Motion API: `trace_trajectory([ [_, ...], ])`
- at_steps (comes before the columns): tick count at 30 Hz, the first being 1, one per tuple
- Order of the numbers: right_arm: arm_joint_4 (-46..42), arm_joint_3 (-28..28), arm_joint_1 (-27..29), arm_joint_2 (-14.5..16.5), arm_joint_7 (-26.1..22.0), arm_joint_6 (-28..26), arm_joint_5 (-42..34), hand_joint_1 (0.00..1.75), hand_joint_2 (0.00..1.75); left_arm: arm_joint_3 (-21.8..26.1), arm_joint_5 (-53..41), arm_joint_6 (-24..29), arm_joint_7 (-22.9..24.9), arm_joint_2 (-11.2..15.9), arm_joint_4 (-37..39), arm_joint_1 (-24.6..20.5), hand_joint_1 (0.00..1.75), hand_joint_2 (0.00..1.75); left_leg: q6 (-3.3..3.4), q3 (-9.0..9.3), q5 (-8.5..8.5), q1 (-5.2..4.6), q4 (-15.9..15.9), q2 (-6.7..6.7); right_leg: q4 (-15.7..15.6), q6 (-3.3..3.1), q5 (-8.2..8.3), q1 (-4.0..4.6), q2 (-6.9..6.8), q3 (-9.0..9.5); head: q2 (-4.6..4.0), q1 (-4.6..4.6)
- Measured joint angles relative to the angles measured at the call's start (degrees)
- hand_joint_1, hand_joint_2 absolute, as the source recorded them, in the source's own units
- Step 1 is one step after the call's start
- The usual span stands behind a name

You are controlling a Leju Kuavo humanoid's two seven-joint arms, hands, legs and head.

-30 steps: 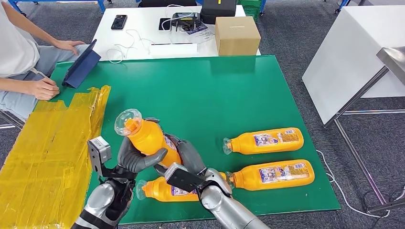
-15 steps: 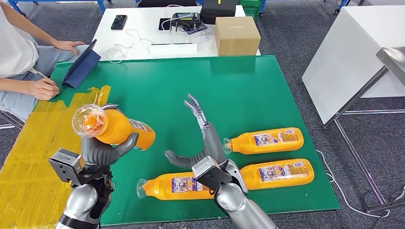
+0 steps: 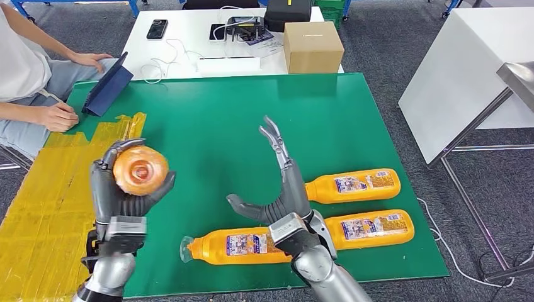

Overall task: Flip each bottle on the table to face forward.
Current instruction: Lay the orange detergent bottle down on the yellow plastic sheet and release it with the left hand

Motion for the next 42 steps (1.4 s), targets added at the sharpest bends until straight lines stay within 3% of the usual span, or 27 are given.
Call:
trace_trajectory([
  [2,-1.90,-0.51,0.86,-0.63,-0.05,-0.20,0.42,0.00,1.75,0.19,-14.42,2.72,4.99,0.71,1.59,0.17,1.75,1.75,0.00,0.00,0.00,0.00,0.00,0.00,0.00,0.00,0.00,-0.01,0.00,0.00,0.00,0.01],
  [5,-4.83,-1.49,2.19,-1.62,0.04,-0.02,0.95,0.00,1.75,0.49,-28.05,2.33,12.65,2.09,5.06,0.42,1.75,1.75,0.00,0.00,-0.01,-0.01,0.00,0.01,-0.01,0.00,0.00,-0.01,0.01,0.00,0.00,0.01],
  [15,-11.89,-4.39,5.89,-3.09,0.91,2.16,1.96,0.00,1.75,2.87,-40.11,-4.74,26.72,5.20,16.15,0.59,1.75,1.75,0.00,0.00,-0.01,0.00,0.00,0.03,0.00,0.00,0.00,0.01,0.02,-0.01,0.00,0.00],
  [25,-14.34,-6.14,8.09,-3.37,1.42,2.93,3.06,0.00,1.75,8.52,-39.52,-7.89,32.65,5.25,22.21,0.46,1.75,1.75,0.00,-0.01,-0.01,0.00,-0.01,0.03,-0.01,0.00,0.00,0.00,0.02,-0.02,0.00,0.00],
  [41,-14.34,-6.20,8.47,-3.37,1.52,3.09,3.29,0.00,1.75,10.90,-39.53,-7.90,33.17,5.23,25.15,0.14,1.75,1.75,0.00,-0.01,-0.01,0.00,-0.01,0.02,0.00,0.00,0.00,0.00,0.01,-0.02,0.00,0.00],
  [42,-14.34,-6.20,8.47,-3.37,1.52,3.09,3.28,0.00,1.75,10.90,-39.53,-7.90,33.17,5.23,25.16,0.13,1.39,1.75,0.00,-0.01,-0.01,0.00,-0.01,0.02,0.00,0.00,0.00,0.00,0.01,-0.02,0.00,0.00],
])
